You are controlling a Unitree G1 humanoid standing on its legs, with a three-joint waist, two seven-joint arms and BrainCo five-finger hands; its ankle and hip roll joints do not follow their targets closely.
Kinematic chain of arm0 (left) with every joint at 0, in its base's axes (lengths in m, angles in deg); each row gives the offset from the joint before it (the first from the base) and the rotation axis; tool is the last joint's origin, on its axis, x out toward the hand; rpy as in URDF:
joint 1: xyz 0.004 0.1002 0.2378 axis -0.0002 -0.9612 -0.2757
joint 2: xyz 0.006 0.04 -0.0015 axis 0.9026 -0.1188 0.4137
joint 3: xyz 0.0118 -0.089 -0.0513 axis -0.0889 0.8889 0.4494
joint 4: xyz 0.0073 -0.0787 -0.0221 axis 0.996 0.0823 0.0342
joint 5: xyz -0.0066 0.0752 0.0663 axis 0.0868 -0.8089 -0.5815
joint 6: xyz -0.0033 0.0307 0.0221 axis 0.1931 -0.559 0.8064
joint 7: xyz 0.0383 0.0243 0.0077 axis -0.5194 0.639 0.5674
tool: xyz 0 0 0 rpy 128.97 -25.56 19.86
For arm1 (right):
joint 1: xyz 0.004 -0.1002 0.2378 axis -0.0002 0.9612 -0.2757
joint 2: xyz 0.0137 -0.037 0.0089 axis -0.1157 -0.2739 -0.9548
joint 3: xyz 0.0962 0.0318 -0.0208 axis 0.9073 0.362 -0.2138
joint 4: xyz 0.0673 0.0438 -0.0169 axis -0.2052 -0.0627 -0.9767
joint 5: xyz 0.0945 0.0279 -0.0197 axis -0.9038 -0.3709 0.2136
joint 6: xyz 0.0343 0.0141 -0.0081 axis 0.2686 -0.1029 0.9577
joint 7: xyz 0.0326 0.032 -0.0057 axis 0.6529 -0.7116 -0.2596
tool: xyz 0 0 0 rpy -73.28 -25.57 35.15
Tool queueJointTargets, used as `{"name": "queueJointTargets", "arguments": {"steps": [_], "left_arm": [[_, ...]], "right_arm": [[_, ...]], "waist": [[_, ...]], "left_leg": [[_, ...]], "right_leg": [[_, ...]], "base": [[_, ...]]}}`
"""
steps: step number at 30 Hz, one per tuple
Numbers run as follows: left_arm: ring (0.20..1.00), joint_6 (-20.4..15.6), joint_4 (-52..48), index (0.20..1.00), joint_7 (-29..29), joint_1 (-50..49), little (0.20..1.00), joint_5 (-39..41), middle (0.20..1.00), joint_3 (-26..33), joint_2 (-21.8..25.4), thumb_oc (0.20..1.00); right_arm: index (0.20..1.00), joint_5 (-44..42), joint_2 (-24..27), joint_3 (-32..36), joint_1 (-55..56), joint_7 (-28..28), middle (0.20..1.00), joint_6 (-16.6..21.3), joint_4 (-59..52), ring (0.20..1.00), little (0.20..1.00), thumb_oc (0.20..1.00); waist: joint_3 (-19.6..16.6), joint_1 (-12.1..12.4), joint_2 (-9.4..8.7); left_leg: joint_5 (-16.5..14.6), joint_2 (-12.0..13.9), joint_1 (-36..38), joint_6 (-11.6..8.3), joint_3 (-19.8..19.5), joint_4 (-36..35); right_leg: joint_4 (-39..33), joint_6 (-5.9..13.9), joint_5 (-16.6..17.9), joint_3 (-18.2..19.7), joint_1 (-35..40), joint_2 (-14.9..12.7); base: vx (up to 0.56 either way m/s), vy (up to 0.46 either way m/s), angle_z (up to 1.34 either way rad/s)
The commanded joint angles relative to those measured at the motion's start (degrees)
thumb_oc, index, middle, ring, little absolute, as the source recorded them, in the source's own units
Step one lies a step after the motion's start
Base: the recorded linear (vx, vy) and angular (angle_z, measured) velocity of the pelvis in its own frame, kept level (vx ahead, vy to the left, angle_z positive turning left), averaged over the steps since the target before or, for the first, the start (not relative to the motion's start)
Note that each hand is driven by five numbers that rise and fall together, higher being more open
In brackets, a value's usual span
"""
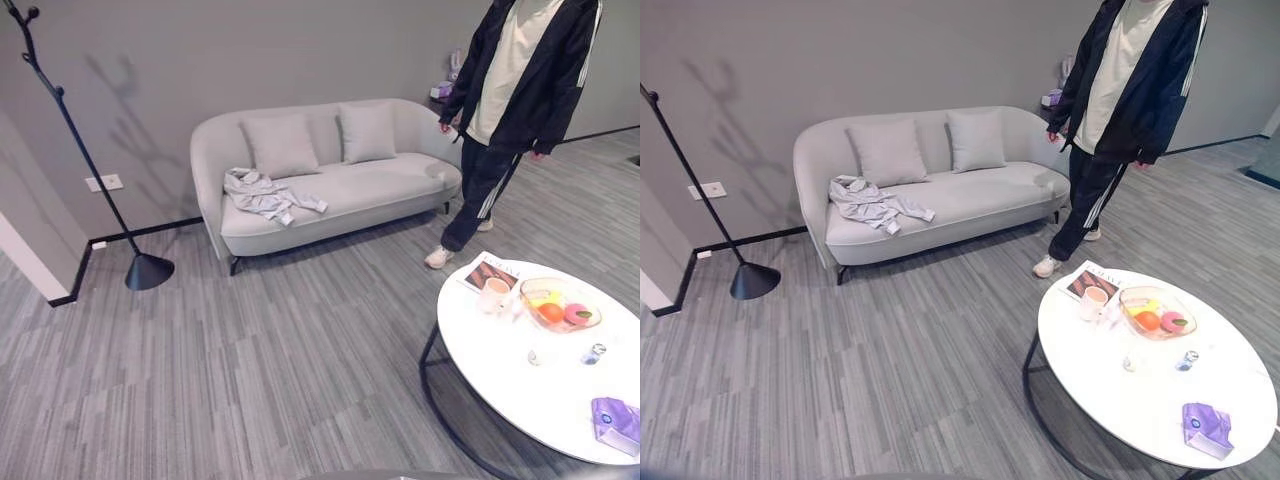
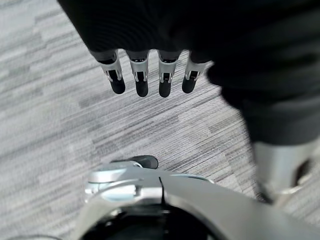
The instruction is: Hang the clothes on the sofa on the clothes rack.
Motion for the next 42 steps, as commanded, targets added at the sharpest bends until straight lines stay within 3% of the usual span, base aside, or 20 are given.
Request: {"name": "queueJointTargets", "arguments": {"steps": [1, 12, 15, 22, 28, 36, 42], "left_arm": [[1.0, -0.4, 2.2, 1.0, 1.2, 2.1, 1.0, 2.2, 1.0, 0.5, -3.9, 1.0], [1.0, -0.3, 2.6, 1.0, 1.5, 2.9, 1.0, 2.9, 1.0, -0.1, -4.0, 1.0], [1.0, -1.0, 1.4, 1.0, 1.3, 5.5, 1.0, 3.1, 1.0, -3.2, -4.1, 1.0], [1.0, -1.8, 2.5, 1.0, 1.2, 6.6, 1.0, 3.8, 1.0, -4.5, -4.4, 1.0], [1.0, -2.6, 2.4, 1.0, 1.3, 8.3, 1.0, 4.4, 1.0, -7.5, -5.1, 1.0], [1.0, -2.6, 1.5, 1.0, 1.7, 9.1, 1.0, 3.9, 1.0, -8.9, -5.2, 1.0], [1.0, -2.3, -0.4, 1.0, 2.1, 8.9, 1.0, 4.0, 1.0, -8.9, -5.1, 1.0]], "right_arm": [[1.0, -2.4, -2.1, 2.1, -3.6, -0.9, 1.0, -0.5, 5.2, 1.0, 1.0, 1.0], [1.0, -0.4, -4.7, -1.0, -5.2, -2.0, 1.0, -0.1, 5.2, 1.0, 1.0, 1.0], [1.0, -1.7, -9.1, -2.3, -6.5, -1.7, 1.0, 2.1, 5.2, 1.0, 1.0, 1.0], [1.0, -1.7, -11.8, -2.4, -6.5, -2.9, 1.0, 2.6, 2.8, 1.0, 1.0, 1.0], [1.0, 1.6, -15.8, -7.6, -5.2, -4.6, 1.0, 3.1, -10.5, 1.0, 1.0, 1.0], [1.0, 2.0, -17.2, -10.1, -3.9, -6.3, 1.0, 2.6, -19.2, 1.0, 1.0, 1.0], [1.0, 1.8, -17.7, -13.7, -1.0, -8.8, 1.0, 1.9, -32.5, 1.0, 1.0, 1.0]], "waist": [[-1.6, -0.8, 0.02], [-1.3, -0.6, 0.03], [-0.9, -0.5, 0.18], [-0.2, -0.3, -0.37], [2.2, 0.0, -1.38], [3.8, 0.0, -1.73], [5.6, 0.2, -2.12]], "left_leg": [[-0.1, 4.3, 1.6, -6.66, -1.6, -2.0], [0.2, 4.3, 1.5, -6.7, -1.8, -2.0], [0.1, 4.2, 1.6, -6.44, -1.6, -2.0], [0.2, 4.0, 2.0, -6.49, -2.1, -2.0], [0.5, 4.1, 2.6, -6.37, -2.6, -2.0], [0.4, 4.1, 2.7, -6.32, -2.8, -2.0], [0.0, 4.1, 2.5, -6.21, -3.0, -2.0]], "right_leg": [[-7.1, 5.13, 9.6, 3.4, 1.9, -4.0], [-7.1, 5.06, 10.0, 3.4, 1.7, -4.0], [-7.1, 4.8, 10.0, 3.7, 1.8, -3.9], [-7.1, 4.51, 9.9, 3.8, 2.4, -3.7], [-7.1, 4.13, 10.1, 3.9, 3.0, -3.1], [-7.1, 4.04, 10.2, 3.9, 3.2, -2.8], [-7.0, 4.08, 10.2, 3.9, 3.1, -2.9]], "base": [[0.0, 0.0, 0.0], [0.0, 0.0, 0.0], [-0.01, 0.009, 0.0], [0.0, -0.009, 0.0], [-0.03, -0.042, 0.0], [0.0, -0.004, 0.0], [-0.02, -0.008, 0.0]]}}
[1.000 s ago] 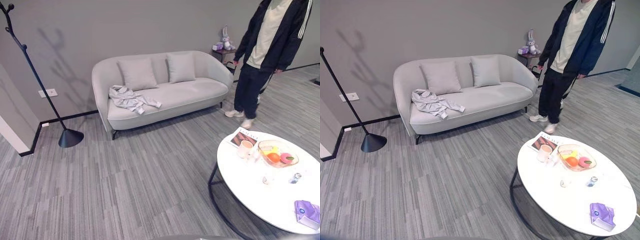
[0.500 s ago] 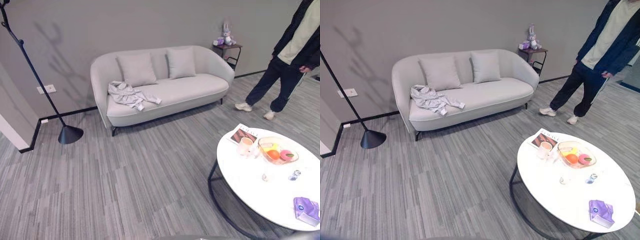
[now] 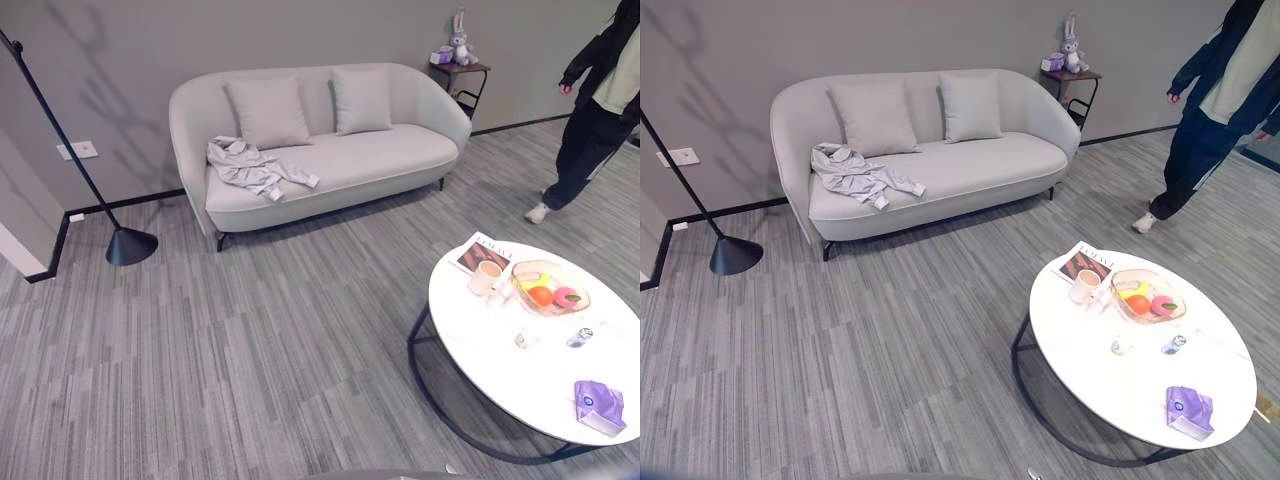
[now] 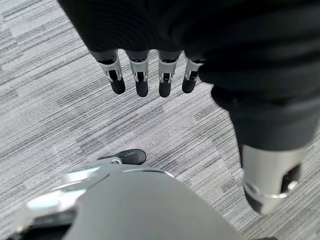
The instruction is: Hang the clothes on the sofa on the clothes rack.
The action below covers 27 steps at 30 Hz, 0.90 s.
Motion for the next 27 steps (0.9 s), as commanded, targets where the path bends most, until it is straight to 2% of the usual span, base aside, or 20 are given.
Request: {"name": "queueJointTargets", "arguments": {"steps": [1, 7, 11, 12, 13, 14, 15, 16, 17, 18, 19, 20, 21, 22, 23, 24, 25, 26, 27], "left_arm": [[1.0, -0.9, 2.1, 1.0, 1.5, 3.6, 1.0, 1.1, 1.0, 0.3, -6.5, 1.0], [1.0, -0.5, -0.7, 1.0, 2.3, 3.3, 1.0, 1.5, 1.0, 0.7, -6.0, 1.0], [1.0, -0.6, 0.0, 1.0, 2.0, 3.8, 1.0, 1.7, 1.0, 2.3, -6.5, 1.0], [1.0, -0.4, 1.1, 1.0, 2.0, 3.9, 1.0, 2.0, 1.0, 3.6, -6.3, 1.0], [1.0, -0.3, 1.0, 1.0, 2.2, 3.5, 1.0, 2.1, 1.0, 3.9, -6.1, 1.0], [1.0, 0.1, -0.2, 1.0, 2.3, 4.4, 1.0, 2.5, 1.0, 4.6, -5.9, 1.0], [1.0, 0.2, -1.2, 1.0, 1.8, 4.9, 1.0, 2.6, 1.0, 4.7, -5.1, 1.0], [1.0, 0.2, -1.6, 1.0, 1.3, 4.9, 1.0, 2.8, 1.0, 4.7, -4.8, 1.0], [1.0, 0.2, -1.6, 1.0, 1.3, 4.9, 1.0, 2.8, 1.0, 4.7, -4.8, 1.0], [1.0, 0.3, -1.9, 1.0, 1.2, 5.0, 1.0, 2.8, 1.0, 4.3, -4.6, 1.0], [1.0, 0.3, -2.0, 1.0, 1.1, 5.2, 1.0, 3.0, 1.0, 4.5, -4.8, 1.0], [1.0, 0.3, -1.9, 1.0, 1.3, 5.1, 1.0, 3.1, 1.0, 4.7, -4.7, 1.0], [1.0, 0.4, -1.3, 1.0, 1.3, 4.3, 1.0, 2.8, 1.0, 4.8, -4.7, 1.0], [1.0, 0.6, -1.1, 1.0, 1.4, 3.7, 1.0, 2.6, 1.0, 5.1, -4.4, 1.0], [1.0, 1.0, -0.2, 1.0, 1.7, 1.2, 1.0, 1.4, 1.0, 5.4, -3.8, 1.0], [1.0, 0.9, 0.2, 1.0, 1.9, 0.5, 1.0, 1.2, 1.0, 5.4, -3.4, 1.0], [1.0, 0.9, 0.2, 1.0, 1.9, 0.5, 1.0, 1.2, 1.0, 5.4, -3.4, 1.0], [1.0, 1.1, 0.7, 1.0, 2.0, 0.2, 1.0, 1.1, 1.0, 5.2, -3.1, 1.0], [1.0, 1.0, 0.6, 1.0, 2.0, 0.3, 1.0, 1.4, 1.0, 5.4, -3.0, 1.0]], "right_arm": [[1.0, 0.0, -5.0, -4.2, 1.3, -3.5, 1.0, -0.6, -6.5, 1.0, 1.0, 1.0], [1.0, -1.0, -3.2, -8.0, 3.1, -5.8, 1.0, -1.4, -14.3, 1.0, 1.0, 1.0], [1.0, 2.9, -2.0, -6.7, -1.0, -2.7, 1.0, 1.0, 1.8, 1.0, 1.0, 1.0], [1.0, 8.4, 1.5, -8.5, -4.8, 0.6, 1.0, 2.2, 6.9, 1.0, 1.0, 1.0], [1.0, 11.7, 3.6, -10.9, -6.4, 2.0, 1.0, 2.4, 6.6, 1.0, 1.0, 1.0], [1.0, 17.0, 7.2, -16.5, -11.1, 5.0, 1.0, 2.0, 5.4, 1.0, 1.0, 1.0], [1.0, 19.0, 8.0, -18.5, -12.1, 6.0, 1.0, 1.2, 3.8, 1.0, 1.0, 1.0], [1.0, 19.2, 9.5, -19.8, -13.8, 7.3, 1.0, 1.1, 5.3, 1.0, 1.0, 1.0], [1.0, 19.2, 9.5, -19.8, -13.8, 7.3, 1.0, 1.1, 5.3, 1.0, 1.0, 1.0], [1.0, 19.6, 10.0, -20.1, -14.6, 7.9, 1.0, 0.7, 5.8, 1.0, 1.0, 1.0], [1.0, 18.5, 10.4, -19.4, -15.6, 8.9, 1.0, 0.9, 7.9, 1.0, 1.0, 1.0], [1.0, 17.6, 10.5, -18.3, -16.1, 9.2, 1.0, 1.0, 9.7, 1.0, 1.0, 1.0], [1.0, 16.3, 11.2, -16.9, -15.8, 9.5, 1.0, 1.2, 11.3, 1.0, 1.0, 1.0], [1.0, 15.6, 11.4, -15.6, -15.5, 9.6, 1.0, 1.3, 12.3, 1.0, 1.0, 1.0], [1.0, 13.7, 12.0, -14.0, -14.1, 10.2, 1.0, 1.8, 14.7, 1.0, 1.0, 1.0], [1.0, 13.0, 12.2, -13.3, -13.5, 10.2, 1.0, 2.1, 15.4, 1.0, 1.0, 1.0], [1.0, 13.0, 12.2, -13.3, -13.4, 10.2, 1.0, 2.2, 15.4, 1.0, 1.0, 1.0], [1.0, 13.0, 12.1, -13.8, -13.3, 10.0, 1.0, 2.2, 16.2, 1.0, 1.0, 1.0], [1.0, 12.9, 11.9, -14.0, -13.8, 10.2, 1.0, 2.5, 16.7, 1.0, 1.0, 1.0]], "waist": [[-1.6, 0.1, -0.38], [0.9, 0.3, -0.49], [1.6, 0.2, -0.25], [1.9, 0.1, -0.07], [2.1, 0.2, 0.01], [5.2, 1.1, -2.41], [7.7, 2.0, -4.51], [10.1, 2.6, -4.71], [10.1, 2.6, -4.63], [11.9, 3.5, -4.82], [13.4, 4.8, -4.41], [13.8, 5.9, -4.07], [14.1, 7.9, -3.42], [14.1, 9.1, -3.16], [14.7, 12.3, -2.23], [15.2, 13.8, -1.67], [15.4, 13.9, -1.82], [15.5, 16.0, -1.52], [15.3, 17.4, -1.15]], "left_leg": [[0.3, 3.7, -0.4, -5.64, -3.1, -0.8], [0.3, 3.8, -0.4, -5.52, -3.4, -0.8], [0.7, 4.0, -0.9, -5.59, -2.9, -0.8], [1.5, 5.3, 0.2, -5.77, -2.5, -0.8], [3.5, 6.5, 0.8, -5.76, -2.3, 0.3], [2.4, 8.9, -7.8, -5.62, -1.5, 18.4], [2.5, 8.7, -13.6, -5.14, -1.8, 28.1], [1.8, 9.0, -19.6, -4.92, -2.3, 37.4], [1.7, 9.0, -19.7, -4.93, -2.4, 37.6], [1.6, 8.3, -23.5, -4.95, -1.5, 41.8], [1.4, 6.5, -28.7, -5.48, 0.0, 43.7], [1.9, 5.0, -31.1, -5.83, 0.5, 41.8], [2.5, 2.9, -32.4, -6.05, 1.6, 36.7], [3.3, 2.0, -33.4, -6.34, 1.6, 33.2], [4.8, -0.3, -35.8, -6.82, 2.1, 24.2], [5.1, -1.0, -36.8, -6.83, 2.3, 20.1], [5.1, -1.2, -36.3, -6.78, 2.5, 19.9], [4.8, -1.9, -38.9, -6.74, 2.7, 14.7], [5.2, -1.4, -40.6, -6.77, 2.1, 12.8]], "right_leg": [[-0.7, 4.59, 7.8, 3.3, -2.0, -3.8], [-0.5, 4.69, 7.7, 3.3, -2.1, -3.7], [0.1, 4.69, 7.6, 3.1, -2.5, -3.4], [1.4, 4.78, 7.2, 3.2, -2.6, -2.9], [2.0, 4.69, 6.8, 3.3, -2.8, -2.6], [3.3, 4.31, 7.8, 2.9, -3.1, -4.6], [3.1, 3.68, 8.7, 2.5, -2.8, -6.3], [2.5, 3.01, 9.0, 1.5, -1.3, -6.2], [2.5, 3.0, 9.0, 1.4, -1.3, -6.1], [1.4, 2.56, 9.1, 1.3, 1.1, -6.0], [0.0, 2.21, 8.9, 2.0, 3.7, -5.2], [-0.4, 2.15, 8.7, 2.8, 4.8, -4.6], [-0.8, 2.07, 8.5, 4.1, 6.9, -3.6], [-0.8, 2.03, 8.3, 4.7, 7.7, -2.9], [-0.1, 1.77, 8.1, 6.3, 10.6, -1.2], [0.3, 1.76, 7.6, 7.2, 12.2, -0.8], [0.2, 1.8, 7.5, 7.2, 12.5, -1.1], [0.4, 1.75, 6.7, 8.4, 15.3, -0.9], [1.0, 1.89, 6.7, 9.4, 16.5, -1.0]], "base": [[0.0, 0.0, 0.0], [-0.01, -0.004, 0.0], [0.02, -0.029, 0.02], [0.08, -0.067, 0.11], [-0.02, -0.228, 0.11], [-0.12, -0.332, 0.08], [-0.16, -0.409, 0.08], [-0.07, -0.24, 0.07], [-0.01, -0.162, 0.3], [0.1, -0.104, 0.47], [0.18, -0.112, 0.67], [0.34, -0.069, 0.58], [0.36, -0.039, 0.33], [0.61, -0.061, -0.36], [0.59, -0.024, -0.66], [0.49, -0.011, -0.65], [0.43, 0.038, -0.31], [0.43, 0.05, -0.43], [0.89, 0.144, -0.97]]}}
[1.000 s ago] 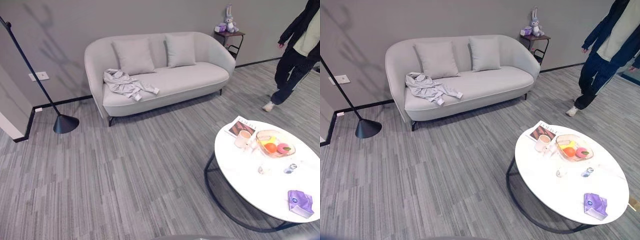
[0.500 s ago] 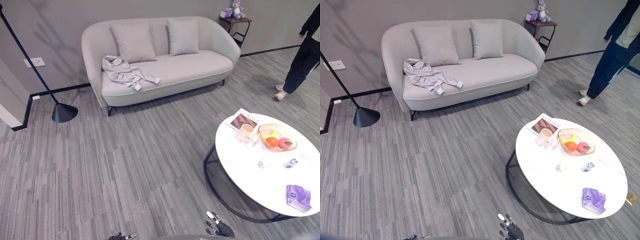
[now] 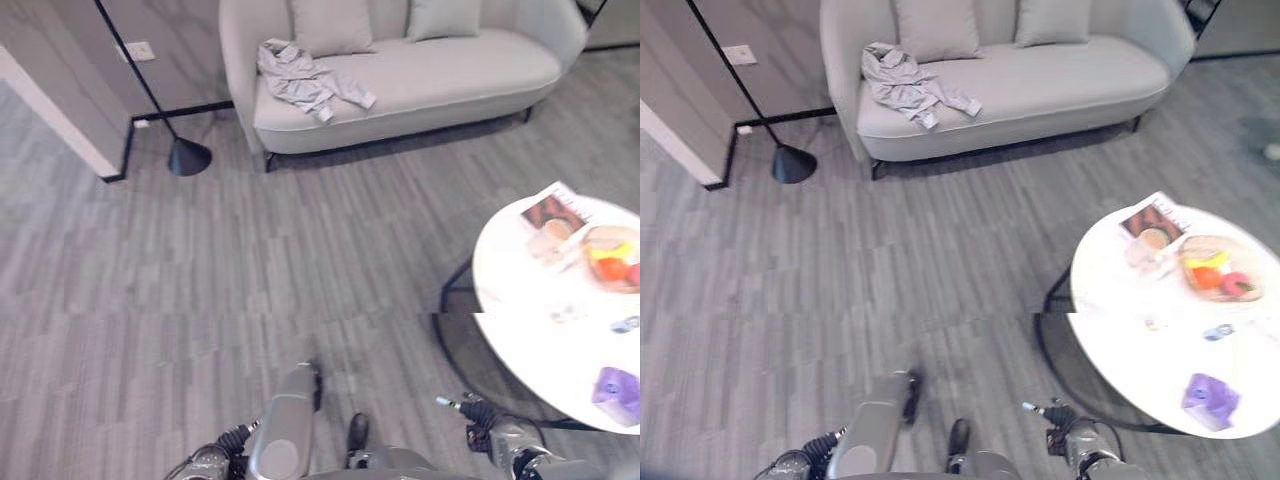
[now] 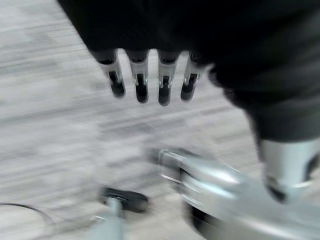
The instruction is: Hang the clothes on the sofa on the clothes rack.
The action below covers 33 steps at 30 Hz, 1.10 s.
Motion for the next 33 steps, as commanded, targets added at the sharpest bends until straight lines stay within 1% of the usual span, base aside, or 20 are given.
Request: {"name": "queueJointTargets", "arguments": {"steps": [1, 2, 4, 6, 7, 8, 11, 12, 13, 14, 16, 18, 22, 23, 24, 27, 28, 29, 31, 33], "left_arm": [[1.0, 0.0, -0.5, 1.0, 0.3, -3.0, 1.0, -1.0, 1.0, -0.2, -2.6, 1.0], [1.0, 0.3, 0.4, 1.0, 0.8, -3.5, 1.0, -1.2, 1.0, 0.4, -2.3, 1.0], [1.0, -0.9, 1.0, 1.0, 0.1, -6.1, 1.0, -0.7, 1.0, 1.3, -2.0, 1.0], [1.0, -1.4, 1.3, 1.0, -0.4, -5.0, 1.0, -1.5, 1.0, 0.8, -1.9, 1.0], [1.0, -1.4, 1.3, 1.0, -0.4, -5.0, 1.0, -1.5, 1.0, 0.8, -1.9, 1.0], [1.0, -1.4, 0.1, 1.0, -1.6, -1.4, 1.0, -1.0, 1.0, -0.7, -1.8, 1.0], [1.0, -1.9, -0.9, 1.0, -2.2, 0.2, 1.0, -0.9, 1.0, -2.2, -0.6, 1.0], [1.0, -2.1, -1.0, 1.0, -2.3, 0.1, 1.0, -1.2, 1.0, -2.8, -0.5, 1.0], [1.0, -2.1, -1.0, 1.0, -2.3, 0.1, 1.0, -1.2, 1.0, -2.8, -0.5, 1.0], [1.0, -2.3, -1.0, 1.0, -2.2, 0.6, 1.0, -1.6, 1.0, -3.7, 0.0, 1.0], [1.0, -2.4, -0.7, 1.0, -3.0, 1.3, 1.0, -2.2, 1.0, -4.1, 0.4, 1.0], [1.0, -2.4, -0.6, 1.0, -3.2, 1.2, 1.0, -2.4, 1.0, -4.8, 0.6, 1.0], [1.0, -2.1, 1.0, 1.0, -3.1, 0.1, 1.0, -1.7, 1.0, -3.1, 0.2, 1.0], [1.0, -1.8, 1.8, 1.0, -3.0, -1.9, 1.0, -1.0, 1.0, -0.6, 0.4, 1.0], [1.0, -1.8, 1.8, 1.0, -3.0, -1.9, 1.0, -1.0, 1.0, -0.6, 0.5, 1.0], [1.0, -1.4, 0.0, 1.0, -2.3, -3.0, 1.0, -1.2, 1.0, -0.4, 0.7, 1.0], [1.0, -1.5, -2.0, 1.0, -2.8, -1.1, 1.0, -1.2, 1.0, -1.7, 1.3, 1.0], [1.0, -1.5, -1.9, 1.0, -2.8, -1.1, 1.0, -1.2, 1.0, -1.6, 1.3, 1.0], [1.0, -1.9, -3.5, 1.0, -2.6, 0.3, 1.0, -1.9, 1.0, -3.7, 1.3, 1.0], [1.0, -2.2, -4.7, 1.0, -2.5, 1.6, 1.0, -3.1, 1.0, -5.8, 1.6, 1.0]], "right_arm": [[1.0, -2.0, -3.1, -3.6, 6.7, 1.2, 1.0, 1.2, 2.9, 1.0, 1.0, 1.0], [1.0, -1.5, -4.9, -3.5, 7.8, -0.3, 1.0, 1.1, 3.8, 1.0, 1.0, 1.0], [1.0, 1.5, -8.3, -5.3, 11.5, -3.0, 1.0, 1.6, 2.4, 1.0, 1.0, 1.0], [1.0, 2.1, -8.5, -5.9, 11.8, -3.7, 1.0, 1.6, 1.7, 1.0, 1.0, 1.0], [1.0, 2.1, -8.5, -5.9, 11.8, -3.7, 1.0, 1.6, 1.7, 1.0, 1.0, 1.0], [1.0, 3.0, -7.6, -6.1, 8.9, -3.0, 1.0, 0.9, -1.2, 1.0, 1.0, 1.0], [1.0, 2.3, -5.9, -5.6, 7.7, -3.2, 1.0, 1.2, -8.7, 1.0, 1.0, 1.0], [1.0, 1.5, -5.5, -4.2, 8.8, -3.1, 1.0, 0.9, -10.6, 1.0, 1.0, 1.0], [1.0, 1.5, -5.5, -4.2, 8.8, -3.1, 1.0, 0.9, -10.6, 1.0, 1.0, 1.0], [1.0, 0.3, -5.5, -1.9, 9.9, -2.9, 1.0, 0.8, -11.3, 1.0, 1.0, 1.0], [1.0, 1.1, -5.0, -2.5, 9.6, -3.1, 1.0, 0.2, -11.8, 1.0, 1.0, 1.0], [1.0, 1.7, -4.5, -3.3, 9.7, -3.5, 1.0, 0.1, -12.3, 1.0, 1.0, 1.0], [1.0, 2.3, -5.1, -4.6, 9.2, -4.7, 1.0, 0.1, -6.5, 1.0, 1.0, 1.0], [1.0, 2.9, -6.2, -4.8, 9.9, -5.0, 1.0, 0.2, -0.7, 1.0, 1.0, 1.0], [1.0, 2.9, -6.2, -4.8, 9.9, -5.0, 1.0, 0.2, -0.7, 1.0, 1.0, 1.0], [1.0, 2.7, -5.3, -5.4, 11.0, -4.3, 1.0, 0.1, 2.8, 1.0, 1.0, 1.0], [1.0, 2.0, -3.3, -4.9, 9.6, -2.4, 1.0, 0.1, 3.9, 1.0, 1.0, 1.0], [1.0, 2.0, -3.3, -4.9, 9.6, -2.4, 1.0, 0.1, 3.9, 1.0, 1.0, 1.0], [1.0, 2.0, -1.8, -5.1, 8.9, -1.3, 1.0, 0.3, 2.8, 1.0, 1.0, 1.0], [1.0, 1.4, 0.7, -3.2, 9.2, 0.1, 1.0, 1.0, -4.4, 1.0, 1.0, 1.0]], "waist": [[-6.0, 7.0, -4.5], [-9.1, 7.8, -4.5], [-18.3, 8.2, -4.35], [-19.2, 5.7, -0.96], [-19.2, 5.7, -0.96], [-14.0, -1.4, 4.64], [-11.3, -6.5, 3.39], [-10.4, -9.4, 2.09], [-10.4, -9.4, 2.1], [-10.4, -11.3, 2.26], [-9.9, -13.1, 3.07], [-9.6, -13.8, 3.83], [-10.9, -16.2, 1.78], [-12.8, -15.2, -0.32], [-12.9, -15.3, -0.41], [-11.4, -11.4, -5.46], [-7.9, -9.3, -7.37], [-8.0, -9.5, -7.51], [-6.0, -8.9, -7.55], [-6.0, -8.8, -6.96]], "left_leg": [[-1.3, -1.8, -8.5, 5.03, 2.2, 1.3], [-0.7, -1.2, -6.0, 5.99, 2.3, -0.5], [2.9, 1.2, 0.1, 5.29, -0.3, 2.8], [1.9, 3.8, 9.8, 5.31, -2.4, 3.0], [1.9, 3.8, 9.8, 5.31, -2.4, 3.0], [1.3, 5.1, 24.9, 6.33, -3.6, -2.6], [0.0, 2.9, 33.5, 6.42, -4.3, -6.4], [-1.7, 1.4, 38.4, 6.65, -7.0, -7.7], [-1.7, 1.4, 38.4, 6.65, -7.0, -7.7], [-3.4, 2.7, 41.2, 6.67, -9.4, -9.4], [-4.2, 4.6, 44.2, 6.99, -10.7, -11.0], [-4.3, 6.0, 46.0, 7.04, -11.0, -11.9], [-3.8, 11.4, 51.0, 7.2, -12.4, -6.9], [-1.5, 14.4, 47.5, 7.15, -8.3, 6.9], [-1.4, 14.4, 47.3, 7.15, -8.4, 7.0], [-3.6, 20.3, 35.4, 7.39, -3.1, 29.2], [-6.4, 20.5, 28.2, 7.66, -2.7, 38.9], [-6.3, 20.3, 27.9, 7.7, -3.0, 38.9], [-8.6, 15.7, 22.0, 6.67, -2.1, 40.2], [-9.2, 12.4, 20.5, 4.4, 3.9, 23.4]], "right_leg": [[-0.6, 8.46, 8.9, 8.1, 16.9, -2.1], [0.2, 8.83, 9.8, 8.4, 17.9, -2.0], [11.6, 11.1, 16.8, 5.2, 19.0, -6.1], [29.9, 10.11, 15.8, 2.8, 14.3, -7.2], [29.9, 10.11, 15.8, 2.8, 14.3, -7.2], [45.6, 8.71, 9.2, 0.1, -0.9, -4.8], [31.8, 9.13, 8.1, -1.4, -11.3, -3.3], [14.6, 9.5, 9.6, -0.1, -17.5, -4.0], [14.6, 9.5, 9.6, -0.2, -17.5, -4.0], [0.9, 9.89, 9.6, 0.2, -22.0, -6.9], [-3.9, 11.33, 11.2, -0.1, -28.9, -10.0], [-3.8, 11.98, 11.8, 0.3, -31.9, -10.6], [7.3, 13.13, 14.8, 0.5, -32.8, -11.6], [11.1, 13.28, 14.4, -0.4, -29.2, -11.6], [11.0, 13.28, 14.5, -0.4, -29.3, -11.7], [8.5, 11.81, 14.3, -3.1, -19.5, -14.4], [5.6, 11.02, 13.9, -4.9, -12.6, -15.0], [5.5, 11.03, 14.0, -5.1, -12.6, -15.2], [2.9, 10.17, 12.8, -6.3, -7.8, -14.1], [-0.1, 10.81, 11.7, -7.4, -1.3, -11.4]], "base": [[0.94, 0.19, -1.36], [1.51, 0.323, -1.36], [1.42, 0.308, -0.86], [0.82, 0.212, -1.71], [1.11, 0.311, -1.64], [0.97, 0.243, -0.24], [0.97, 0.029, 0.49], [0.75, -0.143, 0.11], [1.0, -0.184, 0.37], [0.62, -0.105, 0.7], [0.64, -0.107, 1.25], [0.59, -0.173, 0.89], [0.92, -0.43, 0.55], [0.5, -0.325, 0.35], [0.72, -0.506, 0.47], [0.61, -0.516, 0.65], [0.58, -0.502, 0.48], [0.52, -0.422, 0.46], [0.51, -0.247, 0.72], [0.71, -0.191, 0.66]]}}
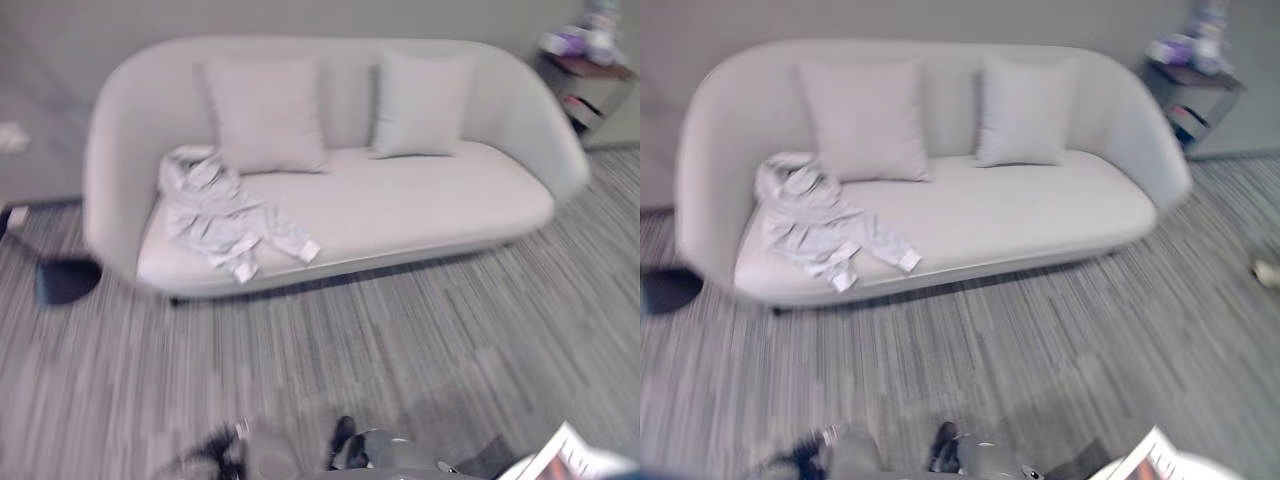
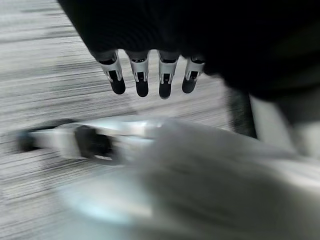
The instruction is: Hang the clothes on the sofa on the clothes rack.
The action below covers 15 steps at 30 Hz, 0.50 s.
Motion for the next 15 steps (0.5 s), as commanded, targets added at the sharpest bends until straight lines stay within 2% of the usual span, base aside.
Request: {"name": "queueJointTargets", "arguments": {"steps": [1, 2, 3, 4, 5, 6, 7, 9, 11, 14, 15], "left_arm": [[1.0, 0.1, 2.5, 1.0, 0.8, 0.6, 1.0, -2.5, 1.0, -2.1, -5.1, 1.0], [1.0, 0.1, 2.5, 1.0, 0.8, 0.5, 1.0, -2.5, 1.0, -2.1, -5.1, 1.0], [1.0, 0.5, 1.6, 1.0, 0.8, -0.3, 1.0, -2.8, 1.0, -1.2, -4.6, 1.0], [1.0, 0.6, 1.4, 1.0, 1.0, -0.9, 1.0, -2.5, 1.0, 0.4, -4.6, 1.0], [1.0, 0.6, 1.4, 1.0, 0.9, -0.9, 1.0, -2.5, 1.0, 0.4, -4.6, 1.0], [1.0, 1.4, 0.5, 1.0, 1.5, -1.4, 1.0, -2.2, 1.0, 1.0, -4.5, 1.0], [1.0, 0.8, 1.9, 1.0, 1.5, -1.2, 1.0, -2.5, 1.0, 3.9, -5.1, 1.0], [1.0, 0.7, 1.9, 1.0, 1.4, -1.1, 1.0, -2.7, 1.0, 4.0, -4.9, 1.0], [1.0, 0.4, 0.8, 1.0, 1.4, -0.3, 1.0, -3.4, 1.0, 3.3, -5.4, 1.0], [1.0, 0.5, 0.5, 1.0, 1.5, -0.3, 1.0, -3.3, 1.0, 3.4, -6.0, 1.0], [1.0, 0.6, 0.4, 1.0, 1.2, 0.4, 1.0, -2.8, 1.0, 3.6, -6.6, 1.0]], "right_arm": [[1.0, 1.1, 4.4, 1.3, 0.7, 2.0, 1.0, 1.6, -11.7, 1.0, 1.0, 1.0], [1.0, 1.2, 4.5, 1.3, 0.9, 2.1, 1.0, 1.4, -11.9, 1.0, 1.0, 1.0], [1.0, 3.3, 7.0, 0.3, 1.1, 2.0, 1.0, 1.4, -19.2, 1.0, 1.0, 1.0], [1.0, 5.4, 9.9, -0.4, 1.1, 1.3, 1.0, 2.0, -31.7, 1.0, 1.0, 1.0], [1.0, 5.4, 9.9, -0.4, 1.2, 1.3, 1.0, 1.8, -31.9, 1.0, 1.0, 1.0], [1.0, 7.0, 13.2, -4.3, -1.7, 0.2, 1.0, 2.4, -36.5, 1.0, 1.0, 1.0], [1.0, 11.7, 14.3, -6.8, -4.5, -1.0, 1.0, 3.4, -45.7, 1.0, 1.0, 1.0], [1.0, 13.3, 15.3, -7.9, -4.9, -1.3, 1.0, 3.5, -48.4, 1.0, 1.0, 1.0], [1.0, 16.2, 17.4, -10.3, -7.1, -1.6, 1.0, 4.2, -54.3, 1.0, 1.0, 1.0], [1.0, 16.7, 18.0, -11.4, -8.0, -1.4, 1.0, 4.5, -54.6, 1.0, 1.0, 1.0], [1.0, 17.5, 17.6, -14.0, -10.4, -1.1, 1.0, 4.6, -53.1, 1.0, 1.0, 1.0]], "waist": [[0.4, -2.4, 5.4], [0.7, -2.3, 5.42], [1.4, -1.3, 6.3], [1.6, 0.2, 8.02], [1.7, 0.3, 7.99], [1.5, 1.7, 9.56], [-0.5, 2.7, 9.21], [-1.3, 2.7, 9.32], [-2.2, 2.4, 9.97], [-2.1, 2.2, 10.14], [-1.9, 2.3, 10.22]], "left_leg": [[1.9, -1.6, 13.6, -4.11, 2.0, -33.4], [1.9, -1.6, 14.2, -4.16, 2.1, -33.6], [3.3, -3.8, 13.9, -4.7, 2.0, -41.8], [5.4, -3.7, 14.7, -5.16, 1.7, -52.8], [5.9, -3.8, 15.4, -5.16, 1.9, -53.7], [6.3, -2.8, 17.9, -4.45, 1.5, -56.7], [7.8, -2.3, 19.4, -5.7, 3.2, -58.8], [8.2, -2.5, 19.7, -5.5, 3.5, -59.4], [8.6, -4.1, 19.5, -4.53, 2.9, -60.1], [8.7, -4.7, 19.6, -4.29, 2.4, -60.5], [8.7, -5.2, 19.2, -4.28, 2.1, -60.5]], "right_leg": [[-7.5, 7.98, 15.6, 8.6, 0.9, -7.2], [-7.6, 7.99, 15.6, 8.6, 1.4, -7.2], [-8.0, 7.93, 14.9, 9.3, 3.8, -6.1], [-8.5, 8.26, 13.8, 8.7, 6.0, -5.6], [-8.5, 8.26, 13.8, 8.8, 6.2, -5.7], [-7.7, 8.59, 13.4, 8.3, 6.4, -6.2], [-7.0, 8.17, 13.3, 9.2, 6.6, -8.0], [-6.9, 7.88, 12.6, 9.0, 6.4, -8.1], [-8.5, 7.82, 11.9, 8.5, 5.6, -8.0], [-9.2, 7.86, 11.7, 8.5, 5.9, -7.9], [-10.0, 8.0, 11.6, 8.4, 5.8, -8.0]], "base": [[0.32, -0.038, 0.07], [0.35, 0.013, -0.03], [0.48, 0.106, -0.16], [0.48, 0.107, -0.38], [0.48, 0.154, -0.62], [0.53, 0.232, -1.41], [0.53, 0.233, -1.86], [0.33, 0.197, -1.72], [0.19, 0.138, -0.77], [0.03, 0.049, 0.2], [-0.04, 0.046, 0.82]]}}
